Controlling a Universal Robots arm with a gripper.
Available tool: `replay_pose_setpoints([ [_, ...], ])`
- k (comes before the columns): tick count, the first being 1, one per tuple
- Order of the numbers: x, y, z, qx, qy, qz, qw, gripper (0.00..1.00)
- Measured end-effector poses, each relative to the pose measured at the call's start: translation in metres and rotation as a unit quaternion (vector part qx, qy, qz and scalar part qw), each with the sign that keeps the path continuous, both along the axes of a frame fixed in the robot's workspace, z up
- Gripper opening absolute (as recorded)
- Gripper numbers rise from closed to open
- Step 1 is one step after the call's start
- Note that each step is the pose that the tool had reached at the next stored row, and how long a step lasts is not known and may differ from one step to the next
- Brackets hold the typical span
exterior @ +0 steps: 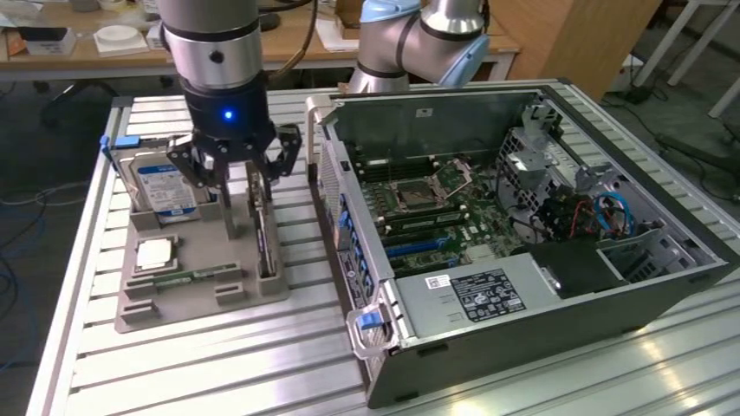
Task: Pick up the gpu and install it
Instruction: 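Pick up the gpu and move the gpu toward the slot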
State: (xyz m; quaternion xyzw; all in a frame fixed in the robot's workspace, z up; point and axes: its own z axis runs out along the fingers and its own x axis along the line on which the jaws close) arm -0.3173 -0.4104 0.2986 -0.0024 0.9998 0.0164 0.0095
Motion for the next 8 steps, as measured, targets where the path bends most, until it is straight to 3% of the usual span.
replay_pose_setpoints([
  [4,0.001,-0.0002,-0.0073,0.0,0.0002,0.018,0.9998,0.55],
  [8,0.001,-0.0005,-0.0133,0.0,0.0003,0.018,0.9998,0.55],
])
